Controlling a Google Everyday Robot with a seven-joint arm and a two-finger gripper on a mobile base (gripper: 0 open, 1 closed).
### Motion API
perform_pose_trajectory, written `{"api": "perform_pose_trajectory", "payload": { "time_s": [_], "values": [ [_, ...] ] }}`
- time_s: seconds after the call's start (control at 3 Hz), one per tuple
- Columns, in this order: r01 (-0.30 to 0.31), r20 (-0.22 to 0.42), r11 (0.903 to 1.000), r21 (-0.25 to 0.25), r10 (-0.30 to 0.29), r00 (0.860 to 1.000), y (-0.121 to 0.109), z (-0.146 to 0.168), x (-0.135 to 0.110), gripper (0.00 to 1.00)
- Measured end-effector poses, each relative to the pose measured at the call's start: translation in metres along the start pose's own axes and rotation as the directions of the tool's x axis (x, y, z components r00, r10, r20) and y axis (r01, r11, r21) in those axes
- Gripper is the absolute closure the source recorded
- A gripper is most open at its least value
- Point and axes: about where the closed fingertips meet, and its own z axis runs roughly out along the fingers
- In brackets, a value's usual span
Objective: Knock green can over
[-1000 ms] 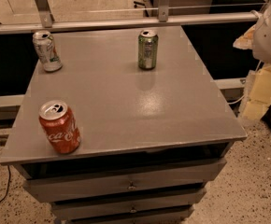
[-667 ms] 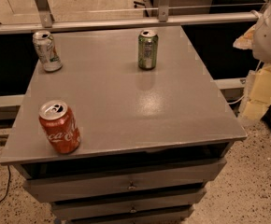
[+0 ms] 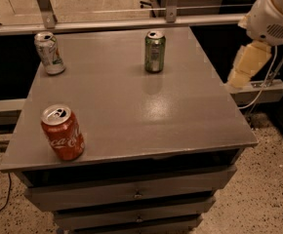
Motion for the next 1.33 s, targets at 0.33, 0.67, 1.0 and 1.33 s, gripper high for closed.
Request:
{"api": "perform_pose_trajectory", "payload": {
  "time_s": [0.33, 0.67, 1.0, 1.33],
  "values": [
    [-0.079, 0.085, 0.9963, 0.035, 0.075, 0.994, -0.047, 0.027, -0.017, 0.0],
    [-0.171, 0.256, 0.9853, 0.008, 0.163, 0.953, -0.083, 0.068, -0.049, 0.0],
    [-0.214, 0.381, 0.9765, -0.023, 0.207, 0.901, -0.095, 0.098, -0.079, 0.0],
    [-0.253, 0.482, 0.9645, -0.076, 0.257, 0.837, -0.1, 0.124, -0.102, 0.0]
  ]
}}
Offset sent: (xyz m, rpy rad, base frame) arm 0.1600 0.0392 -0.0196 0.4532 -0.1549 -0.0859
